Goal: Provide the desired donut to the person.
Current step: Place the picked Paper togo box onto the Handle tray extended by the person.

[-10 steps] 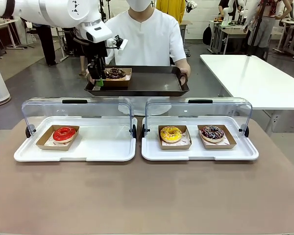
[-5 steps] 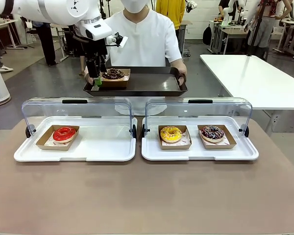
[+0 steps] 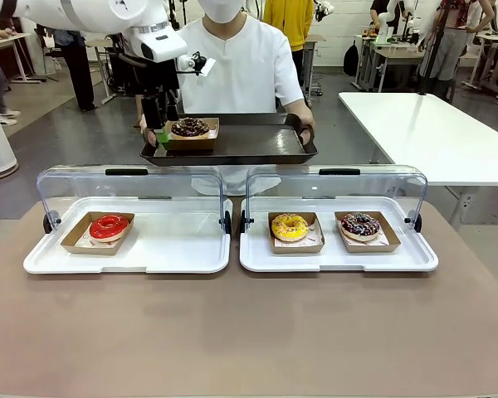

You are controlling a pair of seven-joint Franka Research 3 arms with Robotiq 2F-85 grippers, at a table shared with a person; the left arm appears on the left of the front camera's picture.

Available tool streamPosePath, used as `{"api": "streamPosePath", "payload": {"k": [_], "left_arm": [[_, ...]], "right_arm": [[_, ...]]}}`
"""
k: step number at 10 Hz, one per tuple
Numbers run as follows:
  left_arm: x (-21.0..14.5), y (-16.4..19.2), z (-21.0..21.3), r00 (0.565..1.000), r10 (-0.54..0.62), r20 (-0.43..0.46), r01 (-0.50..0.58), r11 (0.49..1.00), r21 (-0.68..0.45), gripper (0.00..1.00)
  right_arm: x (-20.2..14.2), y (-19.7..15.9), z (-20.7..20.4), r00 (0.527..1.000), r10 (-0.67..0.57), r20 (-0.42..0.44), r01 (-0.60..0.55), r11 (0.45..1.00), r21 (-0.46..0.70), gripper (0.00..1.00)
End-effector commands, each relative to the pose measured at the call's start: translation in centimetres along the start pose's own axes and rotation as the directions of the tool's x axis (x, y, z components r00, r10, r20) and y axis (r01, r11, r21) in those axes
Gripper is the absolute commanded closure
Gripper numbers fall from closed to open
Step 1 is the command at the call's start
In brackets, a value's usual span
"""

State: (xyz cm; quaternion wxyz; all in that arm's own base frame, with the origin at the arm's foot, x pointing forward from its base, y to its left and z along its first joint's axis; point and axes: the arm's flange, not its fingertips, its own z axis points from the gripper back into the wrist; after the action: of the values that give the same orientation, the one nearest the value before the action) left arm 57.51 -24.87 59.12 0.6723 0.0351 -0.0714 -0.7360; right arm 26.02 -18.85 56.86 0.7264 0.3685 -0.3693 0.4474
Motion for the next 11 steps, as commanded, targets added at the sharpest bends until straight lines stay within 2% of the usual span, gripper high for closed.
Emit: {"api": "streamPosePath", "payload": {"k": [1,3,6,8,10,11], "left_arm": [[-2.3,-5.7,3.0,0.998,-0.012,0.06,0.015,0.999,-0.035,0.0],[-4.9,-11.7,4.0,0.994,-0.018,0.109,0.02,1.0,-0.018,0.0],[-8.0,-18.3,3.1,0.991,-0.01,0.13,0.009,1.0,0.008,0.0],[-9.5,-19.9,2.5,0.987,-0.002,0.163,0.003,1.0,-0.007,0.0],[-9.9,-20.1,2.3,0.988,0.011,0.152,-0.013,1.0,0.013,0.0],[-9.8,-19.8,2.1,0.993,0.015,0.118,-0.018,1.0,0.023,0.0]], "right_arm": [[0.0,0.1,0.1,1.0,0.007,0.008,-0.007,1.0,0.006,0.0],[0.0,0.1,0.1,1.0,0.007,0.008,-0.007,1.0,0.006,0.0],[0.0,0.1,0.1,1.0,0.007,0.008,-0.007,1.0,0.006,0.0],[0.0,0.1,0.1,1.0,0.007,0.008,-0.007,1.0,0.006,0.0],[0.0,0.1,0.1,1.0,0.007,0.008,-0.007,1.0,0.006,0.0],[0.0,0.1,0.1,1.0,0.007,0.008,-0.007,1.0,0.006,0.0]]}}
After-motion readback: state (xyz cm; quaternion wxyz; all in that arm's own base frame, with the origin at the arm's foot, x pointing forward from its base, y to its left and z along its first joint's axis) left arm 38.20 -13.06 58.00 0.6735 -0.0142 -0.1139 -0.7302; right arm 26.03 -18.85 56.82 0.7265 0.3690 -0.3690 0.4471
